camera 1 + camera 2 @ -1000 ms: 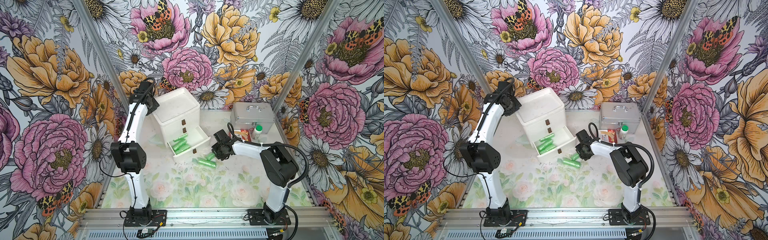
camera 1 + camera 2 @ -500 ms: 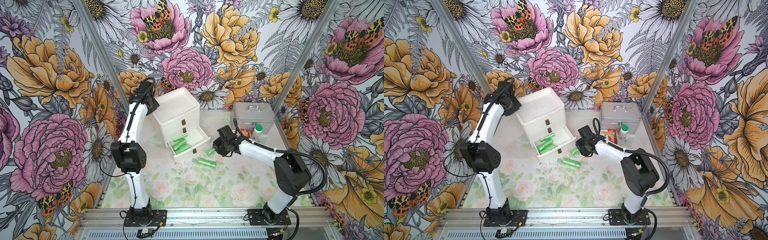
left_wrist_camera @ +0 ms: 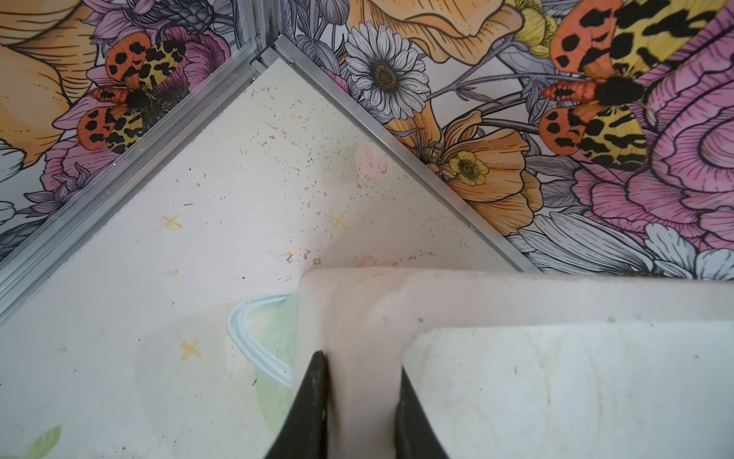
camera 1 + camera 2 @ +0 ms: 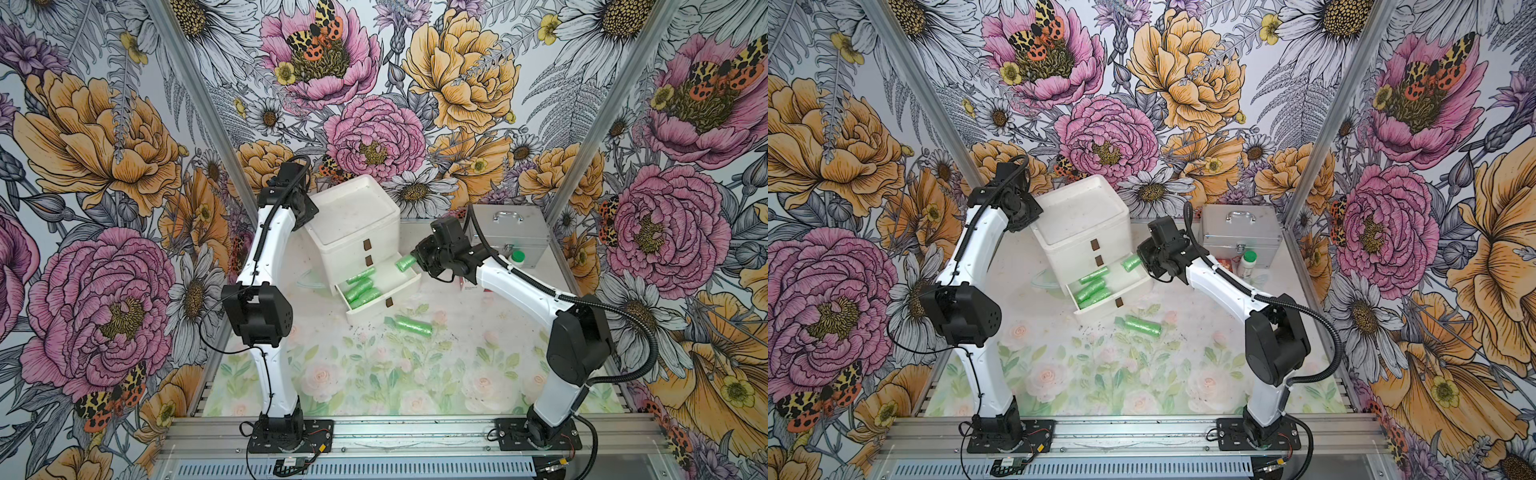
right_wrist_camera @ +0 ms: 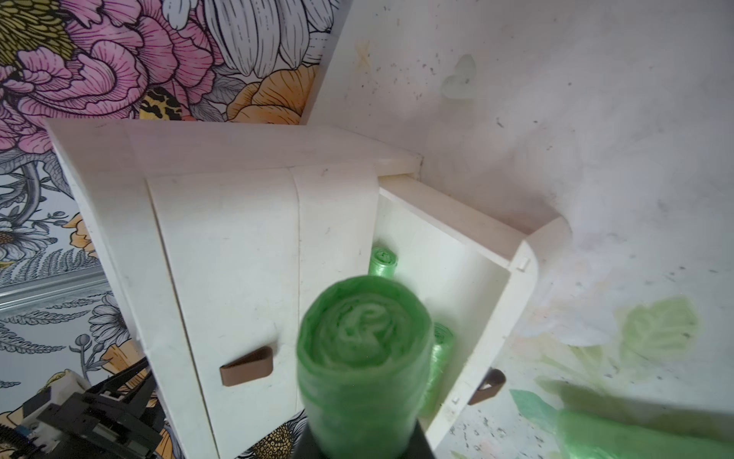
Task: Sort the rolls of trash bags by color and place them into the drawer
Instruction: Place the roll of trash bags in the drawer.
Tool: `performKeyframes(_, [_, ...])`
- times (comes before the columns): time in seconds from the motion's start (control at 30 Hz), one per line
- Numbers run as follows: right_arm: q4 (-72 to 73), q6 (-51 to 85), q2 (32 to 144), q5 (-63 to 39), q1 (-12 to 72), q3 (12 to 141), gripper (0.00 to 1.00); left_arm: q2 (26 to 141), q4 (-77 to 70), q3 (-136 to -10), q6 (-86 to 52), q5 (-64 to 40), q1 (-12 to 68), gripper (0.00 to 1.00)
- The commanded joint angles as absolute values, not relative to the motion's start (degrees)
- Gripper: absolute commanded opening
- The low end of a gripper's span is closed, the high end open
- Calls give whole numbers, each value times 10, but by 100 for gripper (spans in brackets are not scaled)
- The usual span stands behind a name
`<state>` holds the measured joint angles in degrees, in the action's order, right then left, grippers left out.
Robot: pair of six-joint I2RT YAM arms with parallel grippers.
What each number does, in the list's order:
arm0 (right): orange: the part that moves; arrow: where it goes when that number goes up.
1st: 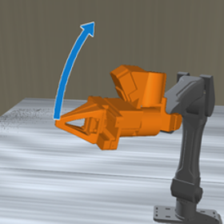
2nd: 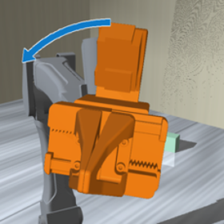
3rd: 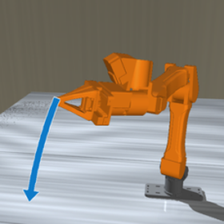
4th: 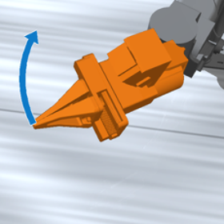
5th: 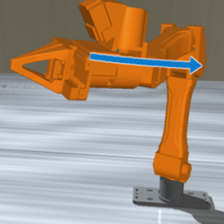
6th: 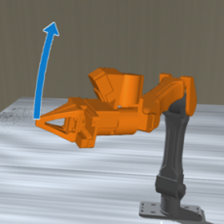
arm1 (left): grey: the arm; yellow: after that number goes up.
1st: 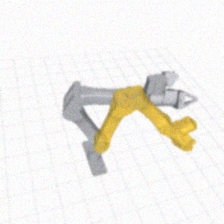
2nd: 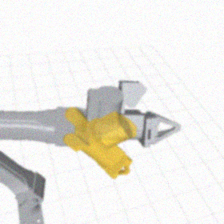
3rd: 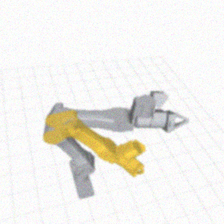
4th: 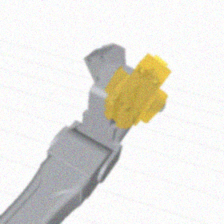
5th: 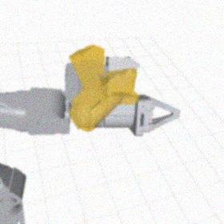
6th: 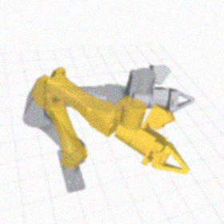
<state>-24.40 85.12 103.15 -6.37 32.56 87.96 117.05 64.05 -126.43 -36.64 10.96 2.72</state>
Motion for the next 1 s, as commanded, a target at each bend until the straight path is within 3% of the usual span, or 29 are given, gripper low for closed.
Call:
performKeyframes(0.0, [-242,847,1067,-71,336,924,17,1248,660,-1226,-476,-118,64,0])
performKeyframes(0.83, [-241,885,1230,-102,364,1024,19,1233,660,-1215,-472,-117,62,0])
performKeyframes(0.9, [-241,885,1238,-105,362,1031,22,1230,659,-1213,-472,-117,61,0])
performKeyframes(0.97, [-242,883,1245,-111,360,1041,33,1228,660,-1212,-472,-116,59,0])
